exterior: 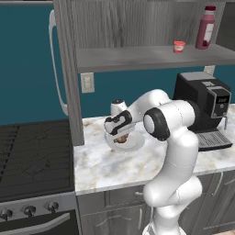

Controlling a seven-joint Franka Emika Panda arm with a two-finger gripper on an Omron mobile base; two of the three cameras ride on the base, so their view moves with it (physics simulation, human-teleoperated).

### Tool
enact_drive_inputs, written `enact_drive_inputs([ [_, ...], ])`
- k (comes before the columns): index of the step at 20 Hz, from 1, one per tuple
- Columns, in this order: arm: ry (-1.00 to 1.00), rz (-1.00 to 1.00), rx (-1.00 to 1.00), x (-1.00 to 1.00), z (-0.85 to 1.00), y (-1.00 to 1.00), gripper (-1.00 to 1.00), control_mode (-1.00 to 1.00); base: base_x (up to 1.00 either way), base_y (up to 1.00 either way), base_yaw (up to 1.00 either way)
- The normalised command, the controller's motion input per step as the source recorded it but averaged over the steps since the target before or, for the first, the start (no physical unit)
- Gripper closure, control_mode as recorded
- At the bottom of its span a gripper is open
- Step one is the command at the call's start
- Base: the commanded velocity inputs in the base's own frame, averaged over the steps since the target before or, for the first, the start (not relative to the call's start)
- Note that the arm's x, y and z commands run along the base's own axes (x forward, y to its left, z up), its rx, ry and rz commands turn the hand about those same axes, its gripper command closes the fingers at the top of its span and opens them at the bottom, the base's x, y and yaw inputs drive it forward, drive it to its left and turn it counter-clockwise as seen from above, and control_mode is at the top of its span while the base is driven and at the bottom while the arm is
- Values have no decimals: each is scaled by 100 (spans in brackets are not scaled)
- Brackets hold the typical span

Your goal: Pick the avocado and bread from the counter and place them on the plate. Then pick the jam from the cabinet and place it next to the plate. Lastly close the cabinet door.

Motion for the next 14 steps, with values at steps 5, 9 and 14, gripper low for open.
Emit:
enact_drive_inputs([
  [5, 0, 3, 0, 0, 1, 0, -100, -100, 0, 0, 0],
  [9, 0, 2, 0, 0, 2, 0, -100, -100, 0, 0, 0],
  [14, -2, 2, 1, -21, 21, -4, -100, -100, 0, 0, 0],
])
